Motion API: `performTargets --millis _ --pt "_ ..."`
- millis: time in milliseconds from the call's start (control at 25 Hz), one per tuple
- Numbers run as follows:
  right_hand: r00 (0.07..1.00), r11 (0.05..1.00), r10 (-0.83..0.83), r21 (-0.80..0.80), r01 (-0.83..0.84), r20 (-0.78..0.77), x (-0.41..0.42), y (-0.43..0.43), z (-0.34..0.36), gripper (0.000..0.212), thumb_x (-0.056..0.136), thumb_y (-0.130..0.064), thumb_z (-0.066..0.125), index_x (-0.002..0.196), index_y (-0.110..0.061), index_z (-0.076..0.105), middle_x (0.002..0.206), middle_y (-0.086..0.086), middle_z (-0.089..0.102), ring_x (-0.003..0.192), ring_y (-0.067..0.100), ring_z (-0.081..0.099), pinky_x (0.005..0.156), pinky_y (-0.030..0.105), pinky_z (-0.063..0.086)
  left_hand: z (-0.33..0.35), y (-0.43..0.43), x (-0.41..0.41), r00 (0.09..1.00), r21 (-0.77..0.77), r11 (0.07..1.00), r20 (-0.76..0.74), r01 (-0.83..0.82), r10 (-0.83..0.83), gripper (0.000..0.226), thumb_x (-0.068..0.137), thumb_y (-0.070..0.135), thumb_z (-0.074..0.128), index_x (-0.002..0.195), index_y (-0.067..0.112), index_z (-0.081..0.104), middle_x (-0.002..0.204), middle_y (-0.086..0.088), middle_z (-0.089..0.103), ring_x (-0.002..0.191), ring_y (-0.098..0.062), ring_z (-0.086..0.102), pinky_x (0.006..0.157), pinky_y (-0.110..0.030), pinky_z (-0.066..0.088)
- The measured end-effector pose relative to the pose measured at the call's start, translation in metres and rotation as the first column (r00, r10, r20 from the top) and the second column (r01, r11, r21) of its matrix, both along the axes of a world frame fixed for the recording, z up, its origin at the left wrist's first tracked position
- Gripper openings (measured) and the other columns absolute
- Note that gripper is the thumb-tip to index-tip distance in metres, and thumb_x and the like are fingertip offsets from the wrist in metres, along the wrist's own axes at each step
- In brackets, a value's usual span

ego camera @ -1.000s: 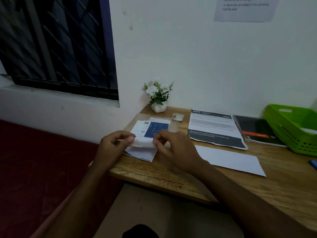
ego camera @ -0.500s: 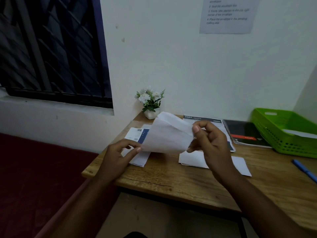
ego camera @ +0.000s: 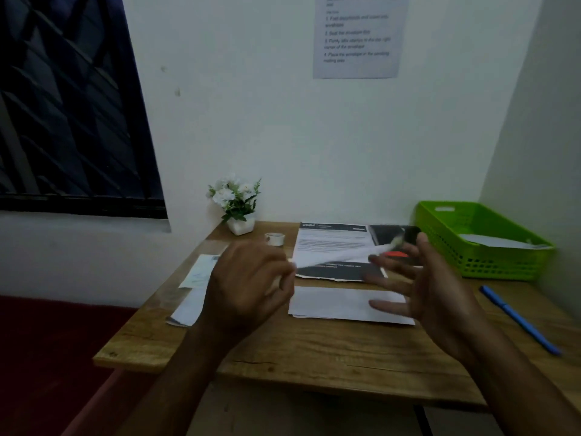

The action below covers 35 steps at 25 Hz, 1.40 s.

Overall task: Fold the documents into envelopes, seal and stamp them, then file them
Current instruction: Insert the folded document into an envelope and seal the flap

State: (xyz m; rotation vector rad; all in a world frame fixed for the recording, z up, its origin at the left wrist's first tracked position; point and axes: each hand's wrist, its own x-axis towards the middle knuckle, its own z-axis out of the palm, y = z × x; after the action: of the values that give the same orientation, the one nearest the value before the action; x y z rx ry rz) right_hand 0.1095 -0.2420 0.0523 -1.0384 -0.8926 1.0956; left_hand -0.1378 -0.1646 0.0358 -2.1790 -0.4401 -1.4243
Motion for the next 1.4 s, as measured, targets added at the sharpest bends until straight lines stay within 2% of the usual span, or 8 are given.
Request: performTargets --millis 200,360,520,640,880,1040,1160,1400 --pt "0.995 0.992 0.099 -0.078 -0.097 0.022 0.018 -0.003 -0.007 0.027 0.093 -0.026 0.054 0.116 -0.014 0.062 0.112 0.015 0.069 0.096 0.036 0.069 0.064 0.045 0.06 -0.034 -0.005 0.031 0.967 0.138 0.99 -0.252 0.008 0.027 0.011 0.087 0.02 0.062 0.091 0.01 0.058 0.088 -0.009 0.067 0.088 -0.018 0.054 0.08 -0.036 0.046" --pt "0.996 0.995 0.049 -0.088 -0.043 0.071 0.027 0.019 -0.021 0.019 0.093 -0.01 0.054 0.109 -0.009 0.064 0.113 0.021 0.067 0.092 0.035 0.068 0.066 0.045 0.06 -0.048 0.007 0.052 0.949 -0.341 0.932 -0.316 -0.122 0.009 0.048 0.078 0.05 0.061 0.117 0.022 0.057 0.128 -0.005 0.054 0.122 -0.016 0.042 0.102 -0.048 0.038" --pt "0.988 0.983 0.147 -0.108 -0.15 -0.035 0.036 0.043 -0.031 0.032 0.097 -0.021 0.046 0.12 -0.001 0.058 0.112 0.023 0.067 0.098 0.039 0.067 0.07 0.048 0.059 -0.037 0.025 0.077 0.943 -0.586 0.77 -0.328 -0.254 0.061 0.105 0.064 0.073 0.059 0.146 0.028 0.012 0.153 0.005 0.017 0.14 -0.012 0.013 0.115 -0.045 0.006" --pt "0.988 0.984 0.153 -0.087 -0.154 -0.019 0.045 0.06 -0.028 0.032 0.096 -0.021 0.045 0.112 0.0 0.063 0.109 0.029 0.062 0.094 0.038 0.068 0.069 0.045 0.059 -0.026 0.047 0.093 0.955 -0.515 0.822 -0.277 -0.244 0.109 0.104 0.062 0.068 0.061 0.145 0.02 0.019 0.143 0.002 0.035 0.132 -0.014 0.029 0.113 -0.047 0.001" --pt "0.953 0.994 0.106 -0.044 -0.098 0.282 0.065 0.096 -0.009 0.031 0.073 -0.023 0.068 0.1 -0.008 0.068 0.082 0.004 0.074 0.069 0.015 0.068 0.057 0.028 0.058 -0.004 0.097 0.103 0.885 -0.255 0.915 -0.427 -0.314 0.185 0.107 0.059 0.066 0.062 0.144 0.014 0.025 0.133 -0.006 0.045 0.125 -0.023 0.041 0.112 -0.055 0.001" --pt "0.912 0.998 -0.011 -0.057 0.038 0.411 0.069 0.122 -0.022 0.024 0.08 0.0 0.07 0.103 -0.004 0.068 0.099 0.018 0.072 0.086 0.027 0.07 0.075 0.038 0.058 -0.009 0.117 0.116 0.859 -0.22 0.93 -0.487 -0.295 0.157 0.104 0.062 0.07 0.059 0.144 0.014 0.027 0.132 -0.005 0.047 0.124 -0.021 0.042 0.113 -0.057 0.002" --pt "0.869 0.986 -0.127 -0.035 0.163 0.478 0.065 0.127 -0.033 0.03 0.077 0.009 0.07 0.096 -0.014 0.063 0.086 0.007 0.068 0.065 0.002 0.066 0.059 0.015 0.054 -0.028 0.121 0.125 0.891 -0.247 0.935 -0.435 -0.256 0.129 0.1 0.066 0.077 0.051 0.141 0.013 0.035 0.129 -0.004 0.051 0.12 -0.02 0.047 0.111 -0.059 0.01" --pt "0.828 0.961 -0.221 -0.029 0.275 0.515 0.065 0.138 -0.044 0.02 0.085 0.002 0.065 0.097 -0.013 0.059 0.079 0.001 0.06 0.073 0.016 0.056 0.058 0.022 0.047 -0.035 0.124 0.138 0.911 -0.188 0.956 -0.388 -0.225 0.138 0.097 0.064 0.074 0.057 0.139 0.014 0.039 0.124 -0.004 0.054 0.117 -0.021 0.051 0.109 -0.059 0.014"
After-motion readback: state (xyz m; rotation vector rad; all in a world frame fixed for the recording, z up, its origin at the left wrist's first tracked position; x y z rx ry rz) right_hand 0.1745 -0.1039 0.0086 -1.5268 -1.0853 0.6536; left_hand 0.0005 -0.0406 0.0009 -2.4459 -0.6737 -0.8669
